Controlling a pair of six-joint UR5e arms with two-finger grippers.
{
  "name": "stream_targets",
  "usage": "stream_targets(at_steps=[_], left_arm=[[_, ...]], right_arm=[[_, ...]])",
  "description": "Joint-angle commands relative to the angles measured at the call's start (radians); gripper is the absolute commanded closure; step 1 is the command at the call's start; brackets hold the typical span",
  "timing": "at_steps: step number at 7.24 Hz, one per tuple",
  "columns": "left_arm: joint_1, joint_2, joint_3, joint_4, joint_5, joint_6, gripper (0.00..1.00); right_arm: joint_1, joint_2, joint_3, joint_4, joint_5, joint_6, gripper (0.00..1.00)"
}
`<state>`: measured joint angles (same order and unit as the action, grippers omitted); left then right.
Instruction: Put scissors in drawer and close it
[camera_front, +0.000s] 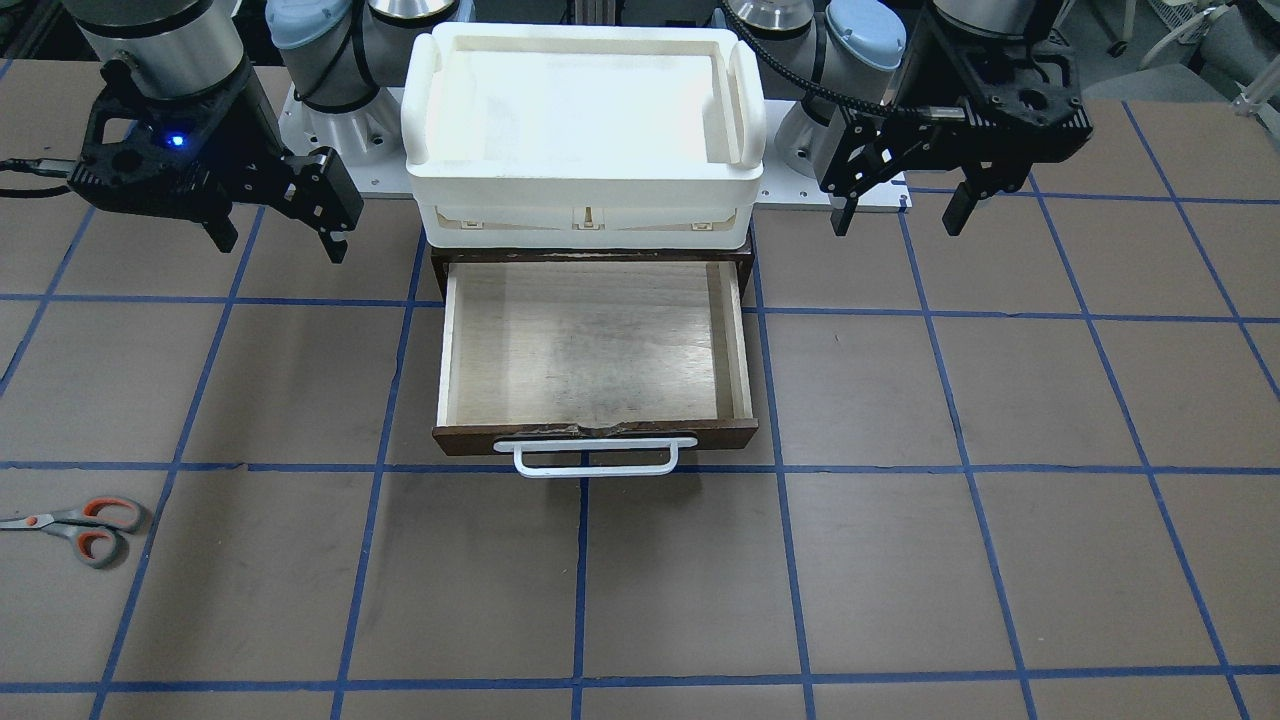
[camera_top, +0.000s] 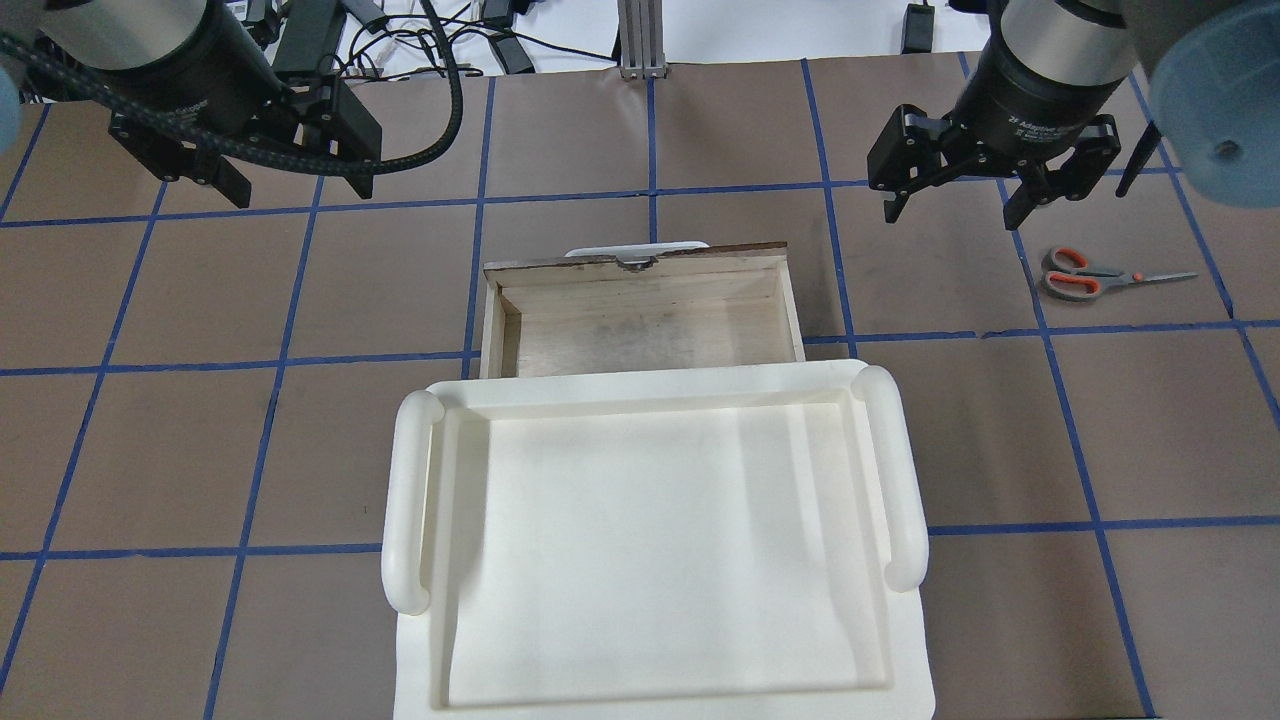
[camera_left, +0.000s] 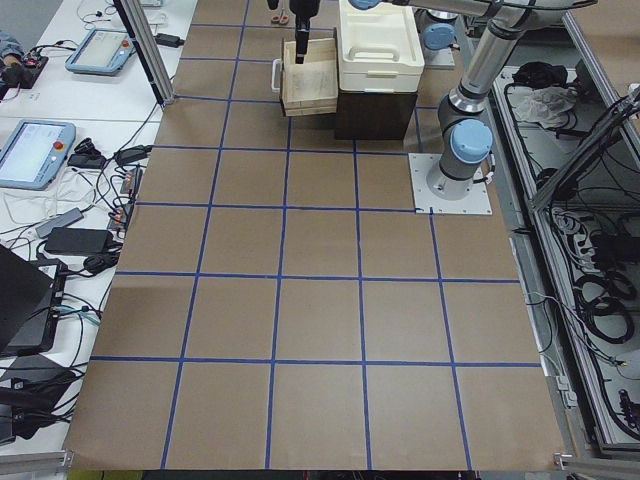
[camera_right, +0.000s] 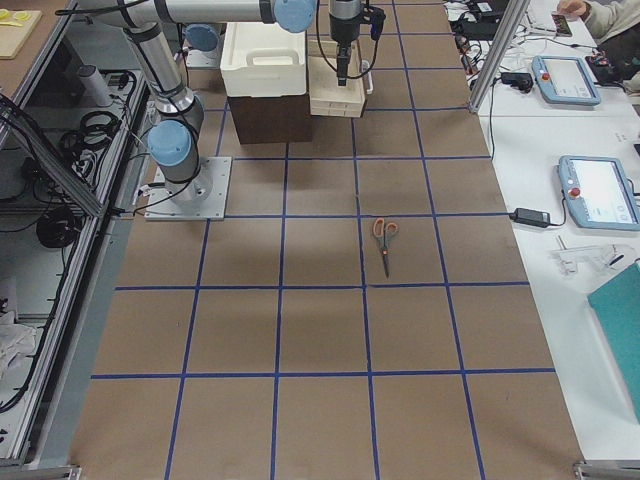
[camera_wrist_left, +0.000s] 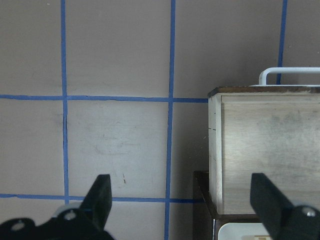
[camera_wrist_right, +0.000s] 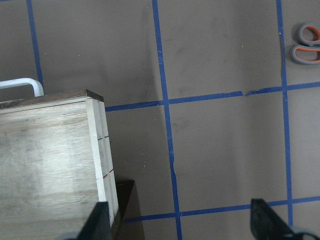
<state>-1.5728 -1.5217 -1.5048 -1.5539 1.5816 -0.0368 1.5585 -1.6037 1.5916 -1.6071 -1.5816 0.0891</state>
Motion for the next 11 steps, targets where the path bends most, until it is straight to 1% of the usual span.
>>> stream_targets(at_steps=[1,9,10,11], left_arm=[[0.000,0.000,0.000,0.000,0.000,0.000,0.00],[0.000,0.000,0.000,0.000,0.000,0.000,0.00],[0.000,0.000,0.000,0.000,0.000,0.000,0.00],[0.000,0.000,0.000,0.002,0.000,0.000,0.00]], right_arm=[[0.000,-0.001,0.001,-0.001,-0.032,-0.006,0.00],[-0.003,0.001,-0.001,-0.016,-0.012,-0.043,0.00],[-0.017,0.002,-0.001,-0.022,-0.011,-0.124,0.00],[-0.037,0.004,-0.002,-0.036,-0.015,-0.264,0.00]])
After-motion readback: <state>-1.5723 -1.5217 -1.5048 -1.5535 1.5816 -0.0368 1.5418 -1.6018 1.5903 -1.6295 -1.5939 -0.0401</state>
